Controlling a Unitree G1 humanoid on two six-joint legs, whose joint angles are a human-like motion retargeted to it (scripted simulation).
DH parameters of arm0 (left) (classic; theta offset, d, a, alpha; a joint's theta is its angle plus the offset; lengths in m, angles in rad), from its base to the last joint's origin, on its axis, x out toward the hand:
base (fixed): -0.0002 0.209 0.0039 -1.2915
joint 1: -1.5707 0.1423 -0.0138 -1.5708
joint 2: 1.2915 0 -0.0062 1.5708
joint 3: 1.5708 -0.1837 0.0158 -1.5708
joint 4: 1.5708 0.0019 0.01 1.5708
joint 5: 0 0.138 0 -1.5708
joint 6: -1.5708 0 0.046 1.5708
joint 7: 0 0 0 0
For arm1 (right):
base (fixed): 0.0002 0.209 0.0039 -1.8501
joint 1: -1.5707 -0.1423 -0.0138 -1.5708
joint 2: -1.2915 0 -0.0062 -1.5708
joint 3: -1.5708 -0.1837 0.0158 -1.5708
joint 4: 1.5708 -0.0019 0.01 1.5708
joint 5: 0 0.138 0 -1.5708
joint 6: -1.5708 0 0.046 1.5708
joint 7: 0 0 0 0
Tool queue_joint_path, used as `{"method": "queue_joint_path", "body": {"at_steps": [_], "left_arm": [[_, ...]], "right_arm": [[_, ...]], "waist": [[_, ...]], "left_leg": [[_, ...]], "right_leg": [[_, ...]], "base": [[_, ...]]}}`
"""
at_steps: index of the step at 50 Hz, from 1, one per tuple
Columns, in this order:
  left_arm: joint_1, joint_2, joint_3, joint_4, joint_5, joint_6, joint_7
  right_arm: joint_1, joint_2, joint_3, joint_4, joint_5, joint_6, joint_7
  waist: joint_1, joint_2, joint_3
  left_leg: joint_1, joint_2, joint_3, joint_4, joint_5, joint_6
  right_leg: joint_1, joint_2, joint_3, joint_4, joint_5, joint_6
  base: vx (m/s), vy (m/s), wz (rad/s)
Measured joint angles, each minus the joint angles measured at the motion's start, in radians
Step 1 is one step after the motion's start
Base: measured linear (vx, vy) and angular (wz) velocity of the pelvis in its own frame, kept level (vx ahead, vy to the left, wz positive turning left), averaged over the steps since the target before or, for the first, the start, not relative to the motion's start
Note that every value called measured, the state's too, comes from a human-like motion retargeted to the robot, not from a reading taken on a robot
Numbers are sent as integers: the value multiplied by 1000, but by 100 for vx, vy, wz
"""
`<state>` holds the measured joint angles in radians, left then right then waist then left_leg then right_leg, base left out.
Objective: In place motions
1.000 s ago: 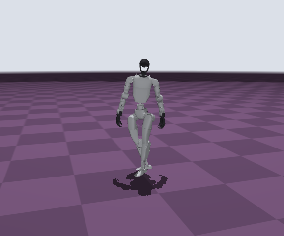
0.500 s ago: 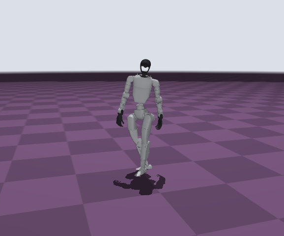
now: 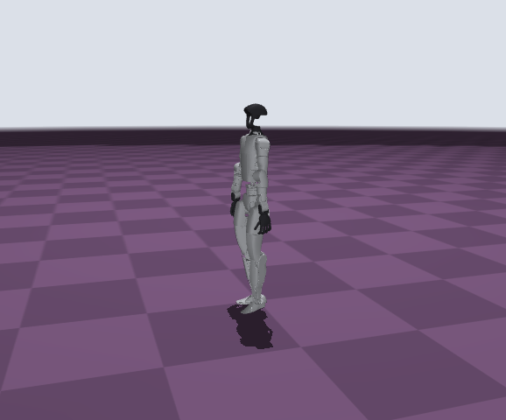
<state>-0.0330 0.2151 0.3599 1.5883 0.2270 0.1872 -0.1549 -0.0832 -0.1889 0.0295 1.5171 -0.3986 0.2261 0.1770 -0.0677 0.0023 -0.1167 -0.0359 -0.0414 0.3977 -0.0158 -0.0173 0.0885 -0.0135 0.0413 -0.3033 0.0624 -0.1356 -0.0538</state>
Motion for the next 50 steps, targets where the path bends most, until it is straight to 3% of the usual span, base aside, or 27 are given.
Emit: {"method": "queue_joint_path", "body": {"at_steps": [4, 10, 15, 20, 26, 28, 30, 32, 35, 42, 46, 50], "left_arm": [[-24, 5, 8, -48, -27, 0, -4], [-74, -40, 24, -130, -111, -16, -2], [-86, -100, -5, -148, -176, -34, -17], [-39, -119, -14, -106, -127, -40, -34], [15, -112, -64, -14, -46, -30, 15], [34, -111, -66, 22, -30, -23, 24], [52, -111, -63, 51, -28, -20, 33], [70, -113, -44, 67, -41, -25, 42], [88, -116, -4, 78, -61, -20, 40], [69, -103, -19, 60, -62, -3, 12], [52, -96, -48, 42, -48, -6, 10], [48, -97, -56, 32, -50, -16, 2]], "right_arm": [[31, -9, -25, 12, 18, 8, -9], [95, -7, -47, 27, -9, 2, -25], [133, 1, -59, 37, -66, 6, -10], [151, 40, -28, 46, -16, 18, -35], [164, 74, -5, -13, -43, 38, -3], [158, 73, 23, -35, -135, 44, -12], [144, 66, 55, -53, -233, 37, -10], [132, 59, 86, -68, -295, 29, -4], [117, 55, 110, -85, -307, 11, 4], [108, 82, 35, -80, -32, 1, 47], [105, 93, 22, -88, 16, 2, 67], [94, 94, 55, -111, -68, -12, 62]], "waist": [[-35, 13, 11], [-3, -22, 55], [-7, 5, 77], [-82, 58, 52], [-51, 42, 56], [-102, 43, 55], [-285, 59, 48], [-352, 58, 37], [-277, 47, 24], [-115, 41, 27], [-120, 37, 17], [-138, 37, 6]], "left_leg": [[-16, 11, -43, 25, 9, -24], [-32, -5, -128, 47, 47, -55], [-10, 2, -53, 23, 0, -13], [-34, 40, -42, 10, 8, -19], [-14, 24, -14, 5, -3, -15], [-18, 13, -72, 6, 2, -10], [1, -13, -254, -6, -6, -14], [-2, -11, -313, 3, -12, -33], [4, 5, -228, 8, -30, -45], [-8, 29, -85, 15, -13, -26], [-1, 28, -88, 12, -19, -25], [7, 39, -73, 17, -36, -29]], "right_leg": [[-44, 0, 75, 17, 20, 5], [-73, -40, 123, 22, 57, -2], [-69, -36, 118, 16, 64, -1], [-78, -13, 112, 9, 58, 14], [-66, 11, 121, -5, 65, -20], [-65, -6, 65, -7, 68, -15], [-63, -49, -116, -9, 62, 0], [-58, -75, -173, -8, 56, 9], [-59, -69, -89, 2, 44, 14], [-54, -27, 41, -1, 62, 8], [-54, -25, 39, -1, 61, 9], [-71, -23, 74, 11, 66, 17]], "base": [[-10, -22, -91], [-11, -13, -61], [-5, -3, -13], [0, -1, 0], [3, -1, -9], [5, 0, 174], [3, -1, 366], [3, -2, 164], [2, -2, -105], [3, -2, -100], [0, 0, 0], [-1, -5, -32]]}}
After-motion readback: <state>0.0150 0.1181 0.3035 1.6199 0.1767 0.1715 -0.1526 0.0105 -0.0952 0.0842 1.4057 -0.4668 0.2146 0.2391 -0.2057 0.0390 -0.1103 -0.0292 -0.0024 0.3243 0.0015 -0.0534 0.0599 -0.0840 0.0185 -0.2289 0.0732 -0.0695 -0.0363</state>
